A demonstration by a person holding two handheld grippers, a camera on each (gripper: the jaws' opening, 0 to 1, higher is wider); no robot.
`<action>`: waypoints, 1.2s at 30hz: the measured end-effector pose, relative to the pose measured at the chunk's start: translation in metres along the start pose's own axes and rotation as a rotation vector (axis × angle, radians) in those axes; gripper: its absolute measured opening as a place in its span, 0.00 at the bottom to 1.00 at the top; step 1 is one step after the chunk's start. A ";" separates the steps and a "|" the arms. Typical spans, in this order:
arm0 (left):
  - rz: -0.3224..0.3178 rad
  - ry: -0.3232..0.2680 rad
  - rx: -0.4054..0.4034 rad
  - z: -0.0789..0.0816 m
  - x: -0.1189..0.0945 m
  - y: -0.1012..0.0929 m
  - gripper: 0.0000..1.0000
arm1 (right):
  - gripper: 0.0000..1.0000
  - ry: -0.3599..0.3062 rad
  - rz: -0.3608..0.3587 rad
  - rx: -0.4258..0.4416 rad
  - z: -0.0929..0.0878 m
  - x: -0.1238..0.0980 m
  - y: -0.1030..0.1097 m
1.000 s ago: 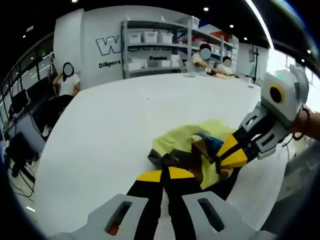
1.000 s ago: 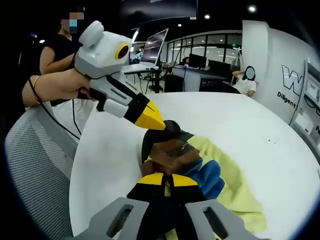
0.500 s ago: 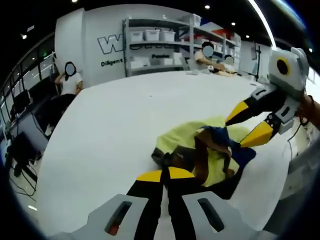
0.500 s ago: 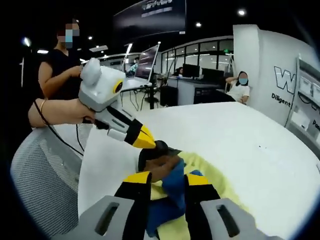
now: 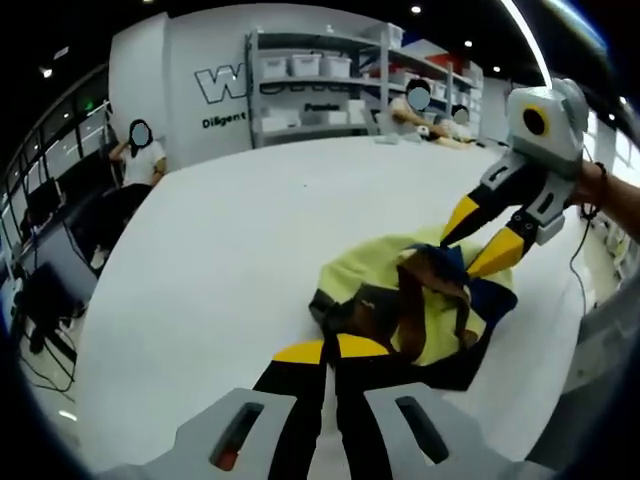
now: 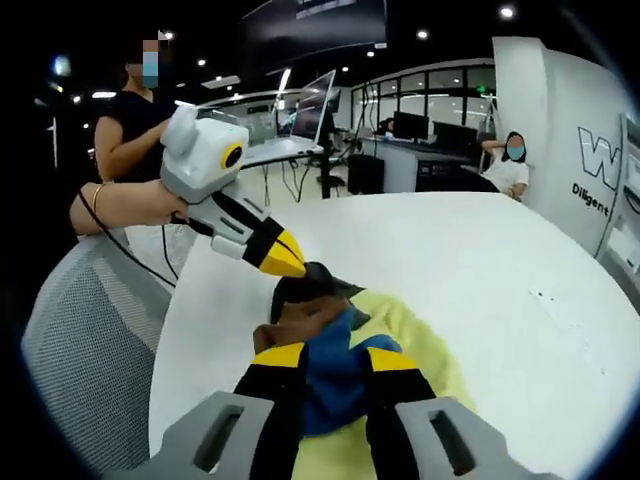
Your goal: Fold the garment on the visible template until the final outline fits inside the template.
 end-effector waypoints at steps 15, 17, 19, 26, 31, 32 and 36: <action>0.010 0.012 0.001 -0.004 -0.001 0.006 0.02 | 0.00 0.032 -0.018 0.002 -0.015 -0.009 -0.005; 0.015 0.011 -0.001 -0.004 -0.002 0.007 0.02 | 0.00 0.025 -0.018 0.021 -0.015 -0.012 -0.005; 0.021 0.006 -0.004 -0.003 -0.003 0.007 0.02 | 0.00 0.016 -0.031 0.021 -0.013 -0.017 -0.005; 0.015 -0.023 -0.015 0.005 -0.010 0.008 0.02 | 0.00 -0.070 -0.106 0.082 -0.001 -0.046 -0.017; 0.001 -0.063 -0.076 0.014 -0.015 0.010 0.02 | 0.00 -0.093 -0.171 0.094 -0.001 -0.068 -0.029; 0.003 -0.065 -0.076 0.015 -0.016 0.011 0.02 | 0.00 -0.098 -0.188 0.099 -0.001 -0.073 -0.031; 0.005 -0.077 -0.045 0.021 -0.019 0.011 0.02 | 0.00 -0.117 -0.220 0.109 0.000 -0.085 -0.034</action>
Point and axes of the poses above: the point that each gripper's makers call its tool centre point, and the gripper's own axes: x roughly forward along the fingers, y roughly to its left, z roughly out of its top, the point moved 2 cm from there along -x, roughly backward along the fingers, and after that the axes turned 1 degree about z, right-handed, at the moved point
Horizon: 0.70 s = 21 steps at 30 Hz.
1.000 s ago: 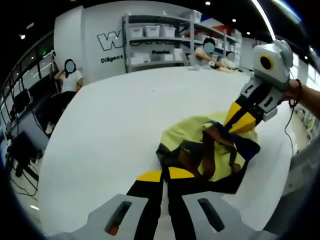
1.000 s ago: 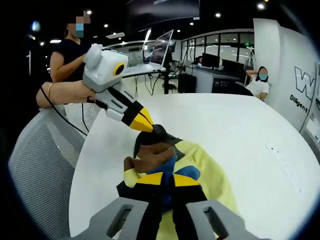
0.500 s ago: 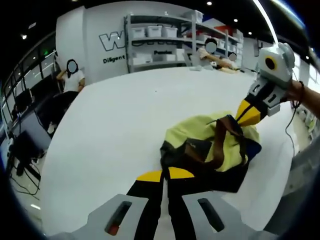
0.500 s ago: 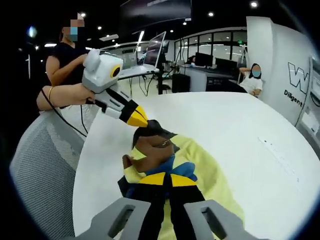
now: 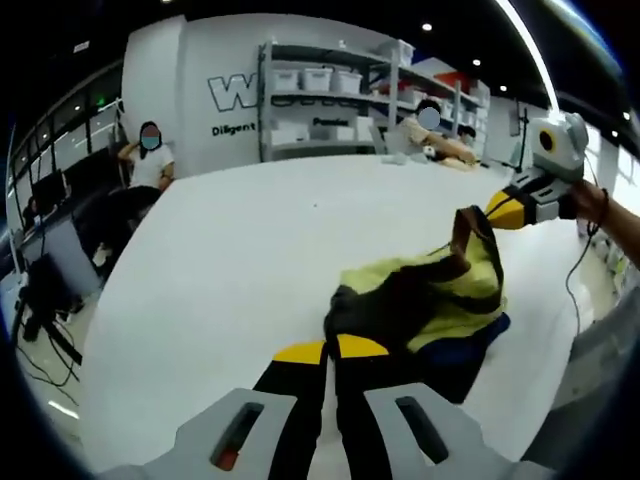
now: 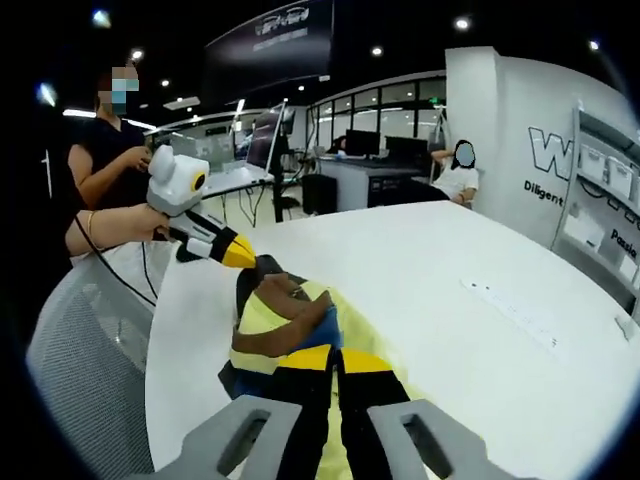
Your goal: Fold the garment on the visible template until the final outline fits inside the template.
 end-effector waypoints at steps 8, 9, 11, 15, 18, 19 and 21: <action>-0.019 -0.068 -0.013 0.020 -0.013 -0.002 0.02 | 0.00 -0.078 -0.113 0.004 0.021 -0.031 -0.019; -0.018 -0.074 -0.006 0.023 -0.015 -0.002 0.02 | 0.00 -0.086 -0.131 0.001 0.024 -0.035 -0.020; -0.020 -0.094 0.001 0.031 -0.019 -0.003 0.02 | 0.00 -0.107 -0.163 -0.001 0.032 -0.043 -0.025; -0.031 -0.131 0.022 0.046 -0.025 -0.007 0.02 | 0.00 -0.126 -0.229 -0.004 0.043 -0.056 -0.037; -0.033 -0.149 0.039 0.058 -0.027 -0.006 0.02 | 0.00 -0.126 -0.259 -0.007 0.046 -0.062 -0.044; -0.035 -0.152 0.045 0.061 -0.028 -0.007 0.02 | 0.00 -0.123 -0.275 -0.005 0.047 -0.064 -0.048; -0.030 -0.169 0.057 0.071 -0.031 -0.005 0.02 | 0.00 -0.116 -0.299 -0.011 0.049 -0.066 -0.052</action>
Point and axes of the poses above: the point that each gripper's makers call its tool centre point, and the gripper's own axes: x roughly forward along the fingers, y roughly to its left, z roughly out of its top, the point moved 2 cm from there along -x, roughly backward along the fingers, and after that the axes turned 1 degree about z, right-handed, at the moved point
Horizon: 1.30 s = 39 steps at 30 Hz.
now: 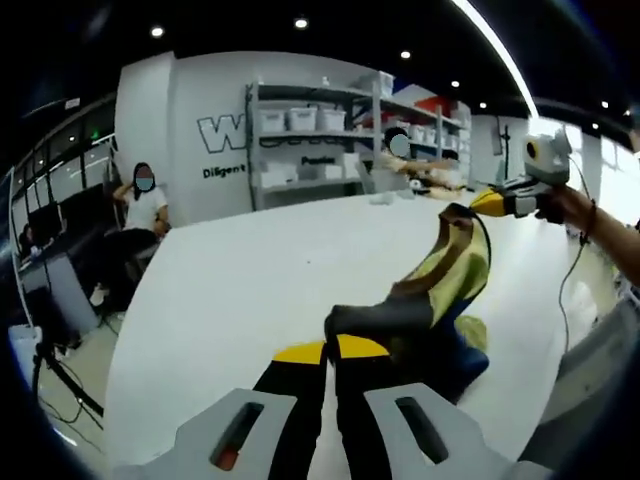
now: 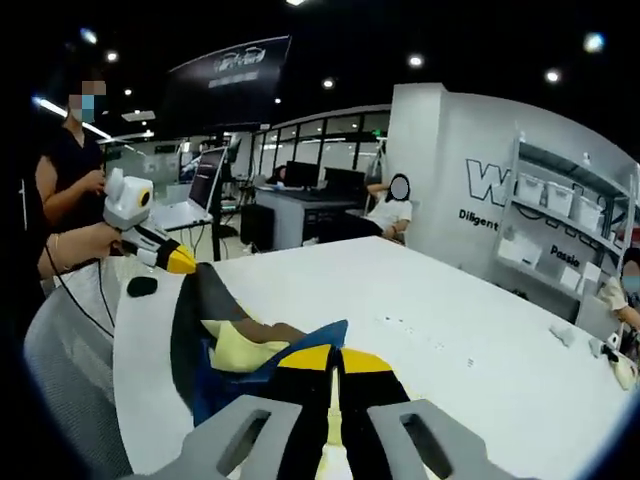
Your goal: Fold the garment on the visible template until the final outline fits inside the template.
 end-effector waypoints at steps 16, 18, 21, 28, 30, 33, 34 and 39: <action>0.027 -0.030 0.104 0.055 0.031 0.034 0.03 | 0.00 0.030 -0.150 -0.089 0.035 0.022 -0.048; 0.033 -0.007 0.098 0.056 0.041 0.039 0.03 | 0.00 0.050 -0.169 -0.100 0.034 0.031 -0.056; 0.042 0.011 0.092 0.059 0.060 0.050 0.03 | 0.00 0.056 -0.174 -0.097 0.033 0.043 -0.065; 0.031 0.090 0.098 0.052 0.110 0.071 0.03 | 0.00 0.108 -0.192 -0.034 0.016 0.081 -0.095; 0.023 0.110 0.098 0.048 0.128 0.079 0.03 | 0.00 0.115 -0.207 -0.020 0.010 0.093 -0.104; 0.023 0.145 0.114 0.039 0.152 0.087 0.03 | 0.00 0.141 -0.219 -0.023 0.000 0.109 -0.114; 0.026 0.155 0.111 0.035 0.160 0.090 0.03 | 0.00 0.158 -0.222 -0.023 -0.005 0.117 -0.119; 0.025 0.208 0.022 0.010 0.198 0.101 0.03 | 0.00 0.224 -0.251 -0.006 -0.033 0.145 -0.138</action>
Point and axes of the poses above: the point that each gripper's makers call its tool centre point, and the gripper's own axes: x roughly forward along the fingers, y roughly to its left, z roughly out of its top, the point moved 2 cm from there along -x, roughly backward along the fingers, and after that the axes turned 1 degree about z, right-handed, at the moved point
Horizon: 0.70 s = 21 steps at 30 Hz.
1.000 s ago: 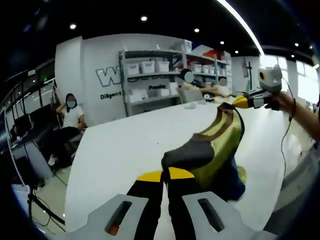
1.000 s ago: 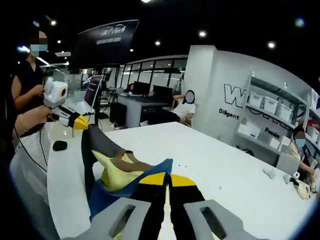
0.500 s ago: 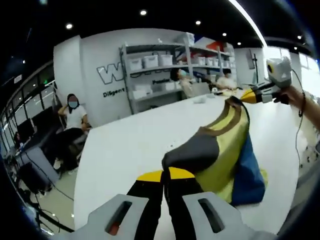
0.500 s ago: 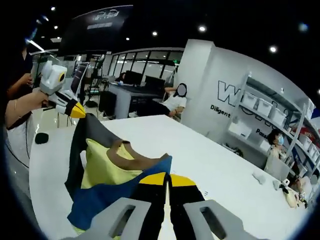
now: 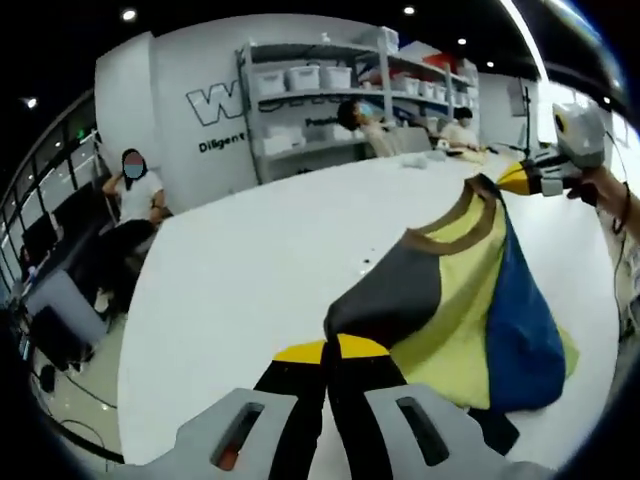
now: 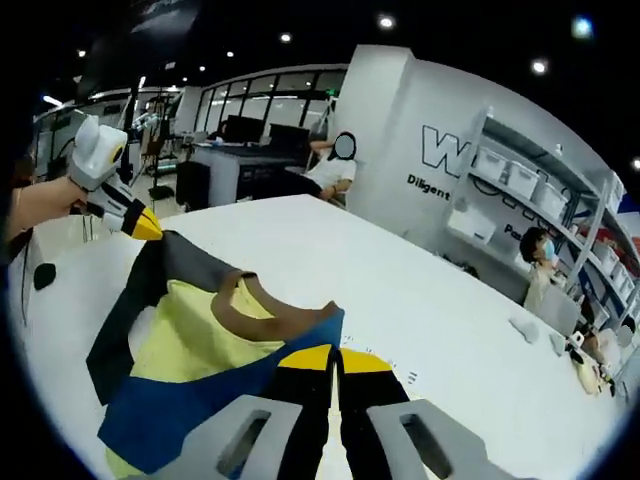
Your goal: Fold the garment on the visible template until the final outline fits inside the template.
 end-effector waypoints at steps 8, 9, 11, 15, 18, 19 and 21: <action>-0.010 0.100 0.002 -0.017 0.046 0.011 0.03 | 0.00 0.125 0.077 0.024 -0.037 0.056 -0.001; -0.010 0.119 0.017 -0.019 0.052 0.013 0.03 | 0.00 0.128 0.073 0.036 -0.039 0.060 -0.002; -0.012 0.152 0.022 -0.024 0.060 0.015 0.03 | 0.00 0.146 0.074 0.030 -0.045 0.068 -0.004; -0.008 0.214 0.027 -0.034 0.074 0.016 0.03 | 0.00 0.211 0.068 0.018 -0.066 0.084 -0.004; 0.001 0.236 0.063 -0.038 0.083 0.018 0.03 | 0.00 0.234 0.063 0.025 -0.076 0.091 -0.006; 0.003 0.239 0.062 -0.038 0.085 0.018 0.03 | 0.00 0.238 0.056 0.044 -0.079 0.092 -0.007; 0.007 0.250 0.077 -0.040 0.088 0.017 0.03 | 0.00 0.237 0.056 0.054 -0.081 0.095 -0.008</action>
Point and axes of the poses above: the point that each gripper's makers call its tool centre point, and the gripper's own axes: x roughly forward along the fingers, y roughly to its left, z roughly out of its top, the point moved 2 cm from there along -x, roughly backward along the fingers, and after that the axes turned 1 degree about z, right-handed, at the moved point
